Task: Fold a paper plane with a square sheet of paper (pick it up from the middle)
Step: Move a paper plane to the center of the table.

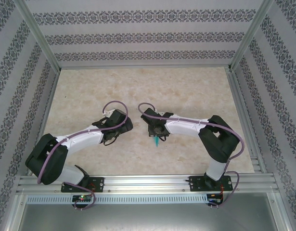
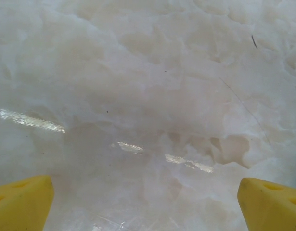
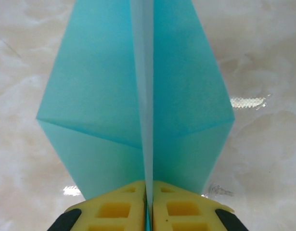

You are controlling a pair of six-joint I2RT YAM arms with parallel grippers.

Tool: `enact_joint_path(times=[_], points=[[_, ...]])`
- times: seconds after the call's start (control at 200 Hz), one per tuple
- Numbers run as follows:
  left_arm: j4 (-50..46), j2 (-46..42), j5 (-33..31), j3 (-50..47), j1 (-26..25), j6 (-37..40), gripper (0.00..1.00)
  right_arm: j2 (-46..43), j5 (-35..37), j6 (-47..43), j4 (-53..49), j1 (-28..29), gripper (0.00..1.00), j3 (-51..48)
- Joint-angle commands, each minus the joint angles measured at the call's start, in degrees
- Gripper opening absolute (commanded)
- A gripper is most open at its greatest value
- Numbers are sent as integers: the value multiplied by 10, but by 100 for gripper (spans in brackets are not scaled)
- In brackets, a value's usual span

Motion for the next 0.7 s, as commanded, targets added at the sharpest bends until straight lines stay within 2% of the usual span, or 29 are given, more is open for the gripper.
enact_joint_path(times=[0.0,0.145,0.495,0.694], points=[[-17,0,-12,6,7,-3,99,14,15,-14,-18,10,15,22],[-13,7,-6,4,7,-3,99,21,7,-11,-8,13,20,23],[-10,17,1,4,7,-3,100,37,6,4,0,14,21,12],[-8,22,6,3,8,-3,100,29,13,3,-4,17,31,17]])
